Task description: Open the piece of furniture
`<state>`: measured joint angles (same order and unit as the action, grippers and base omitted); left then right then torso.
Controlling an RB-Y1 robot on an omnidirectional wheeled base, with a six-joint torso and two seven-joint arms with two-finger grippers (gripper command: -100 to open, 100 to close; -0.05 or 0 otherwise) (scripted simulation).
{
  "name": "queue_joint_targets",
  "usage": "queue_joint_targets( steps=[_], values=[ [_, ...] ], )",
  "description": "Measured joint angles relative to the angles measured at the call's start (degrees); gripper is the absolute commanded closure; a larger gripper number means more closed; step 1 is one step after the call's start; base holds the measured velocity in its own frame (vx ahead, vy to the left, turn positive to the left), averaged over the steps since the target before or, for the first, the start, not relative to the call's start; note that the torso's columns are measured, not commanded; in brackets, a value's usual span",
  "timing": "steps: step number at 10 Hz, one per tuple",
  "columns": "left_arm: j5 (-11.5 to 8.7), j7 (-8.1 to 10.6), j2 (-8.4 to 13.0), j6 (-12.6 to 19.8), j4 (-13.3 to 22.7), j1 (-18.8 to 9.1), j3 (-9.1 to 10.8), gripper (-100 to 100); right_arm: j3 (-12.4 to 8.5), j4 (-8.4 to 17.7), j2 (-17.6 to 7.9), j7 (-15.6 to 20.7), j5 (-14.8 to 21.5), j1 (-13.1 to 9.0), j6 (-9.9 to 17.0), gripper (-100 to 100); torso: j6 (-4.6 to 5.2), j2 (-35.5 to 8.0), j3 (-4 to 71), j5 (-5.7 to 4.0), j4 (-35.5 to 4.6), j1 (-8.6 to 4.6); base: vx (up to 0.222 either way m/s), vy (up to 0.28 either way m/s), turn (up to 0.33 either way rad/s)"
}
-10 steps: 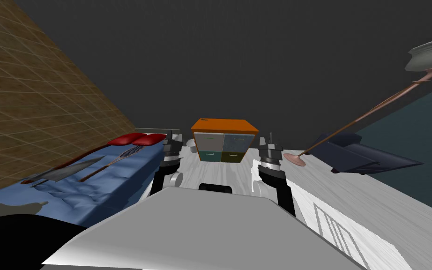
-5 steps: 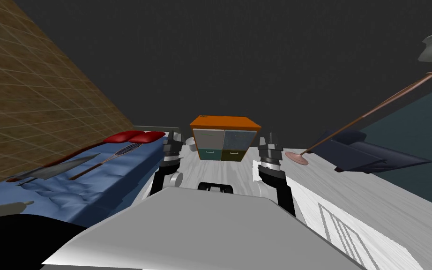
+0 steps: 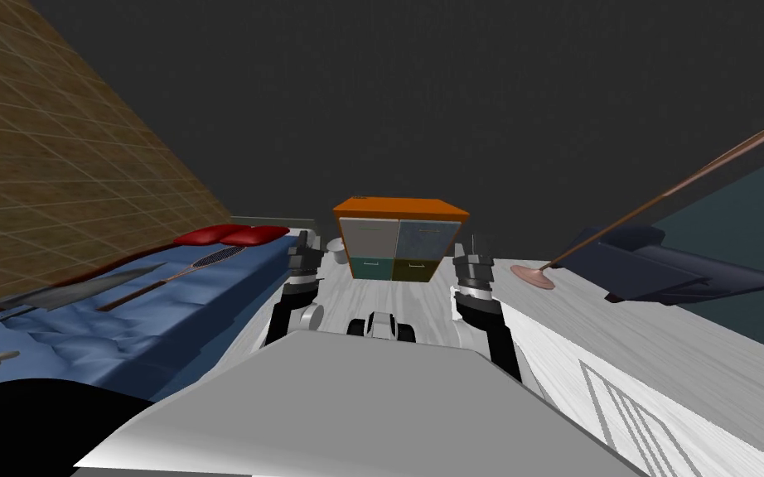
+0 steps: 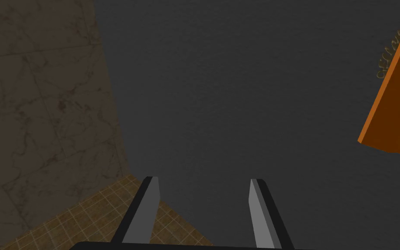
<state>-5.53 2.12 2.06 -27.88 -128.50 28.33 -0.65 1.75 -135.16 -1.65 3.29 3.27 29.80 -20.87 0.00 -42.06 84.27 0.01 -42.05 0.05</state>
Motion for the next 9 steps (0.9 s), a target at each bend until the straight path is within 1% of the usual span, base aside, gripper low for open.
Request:
queue_joint_targets(
  steps=[2,3,5,7,8,9],
  values=[
    [0.0,0.00,0.0,0.0,0.0,0.0,0.00,0,0.8,0.9,-2.3,1.3,2.5,-0.4,1.1,-100,0.00,-0.1,0.3,0.01,-0.2,0.02,0.031,0.043,0.047],
    [0.0,0.00,0.0,0.0,0.0,0.0,0.00,0,0.8,1.0,-3.7,1.9,3.8,-0.6,2.3,-100,0.00,-0.2,0.3,0.00,-0.2,0.00,0.028,0.061,0.055],
    [0.0,0.00,0.0,0.0,0.0,0.0,0.00,0,1.1,2.6,-5.7,3.5,6.9,-1.6,4.4,-100,0.00,-0.2,0.3,0.00,-0.2,0.00,0.025,0.056,0.038],
    [0.0,0.00,0.0,0.0,0.0,0.0,0.00,0,2.0,4.3,-6.0,5.2,10.0,-3.2,6.1,-100,0.00,-0.2,0.3,-0.03,-0.2,-0.10,0.029,0.051,0.077],
    [0.0,0.00,0.0,0.0,0.0,0.0,0.00,0,2.2,5.3,-6.8,6.2,11.6,-3.7,7.1,-100,0.02,-0.2,0.3,-0.01,-0.2,-0.03,0.035,0.045,-0.012],
    [0.0,0.00,0.0,0.0,0.0,0.0,0.00,0,2.7,5.5,-6.8,6.9,13.1,-3.7,7.8,-100,0.01,-0.2,0.3,-0.01,-0.2,-0.06,0.028,0.038,0.057]
  ],
)
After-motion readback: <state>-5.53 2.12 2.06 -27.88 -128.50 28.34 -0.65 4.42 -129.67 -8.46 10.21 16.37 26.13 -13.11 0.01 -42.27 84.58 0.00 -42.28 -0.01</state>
